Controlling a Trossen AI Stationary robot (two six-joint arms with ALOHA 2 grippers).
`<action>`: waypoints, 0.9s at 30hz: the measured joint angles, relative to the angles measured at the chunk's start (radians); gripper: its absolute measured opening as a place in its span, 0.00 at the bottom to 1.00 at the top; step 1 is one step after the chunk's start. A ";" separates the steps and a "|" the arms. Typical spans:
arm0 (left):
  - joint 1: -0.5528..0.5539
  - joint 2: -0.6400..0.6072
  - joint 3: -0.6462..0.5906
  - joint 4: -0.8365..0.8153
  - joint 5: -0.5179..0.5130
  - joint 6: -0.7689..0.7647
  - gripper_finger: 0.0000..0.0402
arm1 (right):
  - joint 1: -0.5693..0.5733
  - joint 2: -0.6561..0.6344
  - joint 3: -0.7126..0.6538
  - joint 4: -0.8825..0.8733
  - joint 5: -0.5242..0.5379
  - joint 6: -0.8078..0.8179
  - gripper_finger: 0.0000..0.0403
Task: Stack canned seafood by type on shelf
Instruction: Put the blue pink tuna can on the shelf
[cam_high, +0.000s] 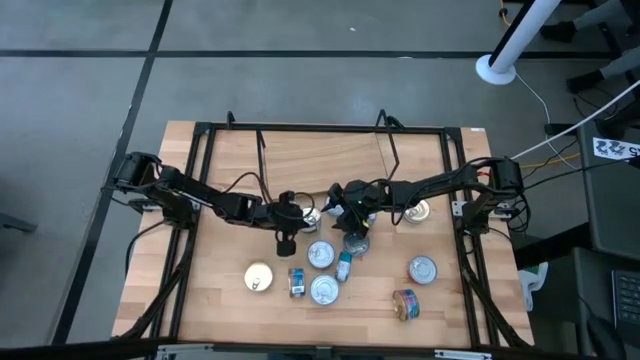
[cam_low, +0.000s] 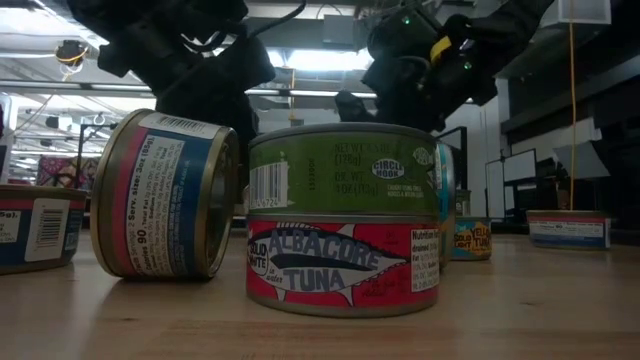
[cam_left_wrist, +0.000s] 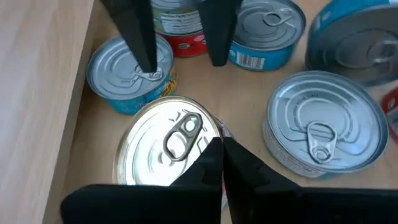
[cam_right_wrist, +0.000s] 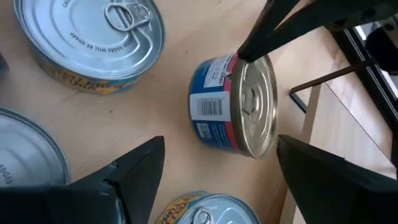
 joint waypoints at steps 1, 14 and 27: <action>0.002 0.000 0.000 0.010 0.000 -0.016 0.00 | 0.000 0.000 0.000 0.008 0.002 0.000 0.76; 0.043 0.000 0.000 0.048 0.001 -0.151 0.00 | 0.047 0.000 0.000 0.036 0.089 0.002 0.76; 0.056 -0.001 0.000 0.051 0.001 -0.198 0.00 | 0.104 0.000 0.000 0.044 0.262 0.102 0.76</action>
